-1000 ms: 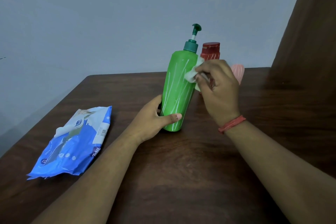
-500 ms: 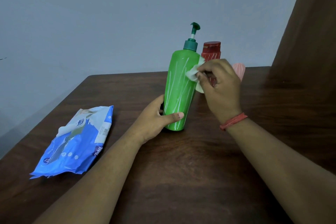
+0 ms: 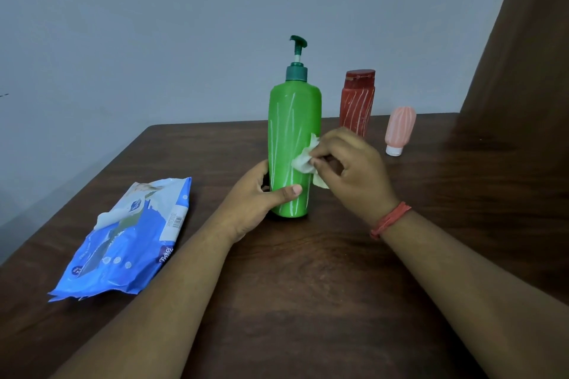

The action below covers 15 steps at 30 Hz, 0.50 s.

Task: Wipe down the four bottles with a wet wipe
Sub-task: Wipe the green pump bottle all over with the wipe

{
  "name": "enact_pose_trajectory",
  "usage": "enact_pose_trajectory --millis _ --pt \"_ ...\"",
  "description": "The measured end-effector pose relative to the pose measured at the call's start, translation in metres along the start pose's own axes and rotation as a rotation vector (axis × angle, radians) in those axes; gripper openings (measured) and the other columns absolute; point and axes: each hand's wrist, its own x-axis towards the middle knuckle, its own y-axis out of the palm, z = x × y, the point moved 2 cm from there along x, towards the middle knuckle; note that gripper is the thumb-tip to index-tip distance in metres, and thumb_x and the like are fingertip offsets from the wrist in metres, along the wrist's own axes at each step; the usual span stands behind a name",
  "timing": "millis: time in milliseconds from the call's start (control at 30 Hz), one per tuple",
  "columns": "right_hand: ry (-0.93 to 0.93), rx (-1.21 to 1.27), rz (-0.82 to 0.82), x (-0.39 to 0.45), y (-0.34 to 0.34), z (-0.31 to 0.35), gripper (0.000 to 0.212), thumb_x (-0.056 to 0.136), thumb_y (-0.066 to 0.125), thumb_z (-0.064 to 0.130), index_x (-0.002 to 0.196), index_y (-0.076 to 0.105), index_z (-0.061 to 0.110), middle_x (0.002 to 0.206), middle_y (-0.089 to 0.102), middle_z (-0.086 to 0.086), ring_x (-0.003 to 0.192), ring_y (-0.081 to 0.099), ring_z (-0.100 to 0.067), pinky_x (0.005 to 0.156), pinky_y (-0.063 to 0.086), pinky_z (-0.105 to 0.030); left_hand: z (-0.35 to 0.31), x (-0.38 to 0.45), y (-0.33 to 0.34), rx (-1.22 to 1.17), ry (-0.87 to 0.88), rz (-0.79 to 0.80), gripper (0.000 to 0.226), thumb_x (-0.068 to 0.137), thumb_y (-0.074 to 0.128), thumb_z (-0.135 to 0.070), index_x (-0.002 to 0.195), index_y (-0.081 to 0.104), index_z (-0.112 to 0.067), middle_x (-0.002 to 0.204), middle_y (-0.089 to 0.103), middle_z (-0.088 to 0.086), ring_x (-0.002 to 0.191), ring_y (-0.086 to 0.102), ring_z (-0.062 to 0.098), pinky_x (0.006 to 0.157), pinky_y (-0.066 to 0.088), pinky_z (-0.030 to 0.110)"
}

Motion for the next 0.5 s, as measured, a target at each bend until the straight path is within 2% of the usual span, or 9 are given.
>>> enact_pose_trajectory --millis 167,300,433,500 --pt "0.063 0.017 -0.086 0.006 -0.001 -0.003 0.006 0.086 0.073 0.001 0.09 0.071 0.005 0.096 0.065 -0.005 0.092 0.059 -0.012 0.081 0.043 -0.012 0.0 0.0 -0.002 -0.01 -0.015 0.016 0.059 0.076 0.084 -0.033 0.13 0.06 -0.026 0.122 0.072 -0.006 0.115 0.067 0.013 0.105 0.051 0.043" --pt "-0.018 0.001 0.129 -0.001 0.006 -0.002 0.004 0.087 0.072 0.005 0.09 0.071 0.007 0.095 0.064 -0.001 0.089 0.059 -0.011 0.077 0.048 -0.021 0.002 0.001 -0.003 -0.087 -0.009 -0.008 0.059 0.076 0.08 -0.029 0.131 0.061 -0.018 0.123 0.072 0.001 0.117 0.067 0.018 0.105 0.051 0.045" --pt "0.06 0.02 0.005 0.002 0.008 0.0 0.005 0.087 0.072 0.004 0.09 0.07 0.007 0.095 0.063 -0.002 0.089 0.059 -0.012 0.076 0.05 -0.025 0.003 0.002 -0.002 -0.098 -0.017 0.002 0.06 0.076 0.082 -0.032 0.131 0.061 -0.018 0.122 0.072 0.001 0.116 0.067 0.018 0.105 0.051 0.045" --pt "0.07 0.043 0.064 0.0 0.01 0.0 0.005 0.087 0.073 0.005 0.089 0.07 0.008 0.094 0.062 -0.001 0.086 0.06 -0.013 0.074 0.051 -0.029 0.005 0.004 -0.002 -0.115 -0.017 -0.007 0.058 0.078 0.082 -0.031 0.131 0.062 -0.017 0.123 0.072 0.003 0.117 0.067 0.02 0.105 0.05 0.045"
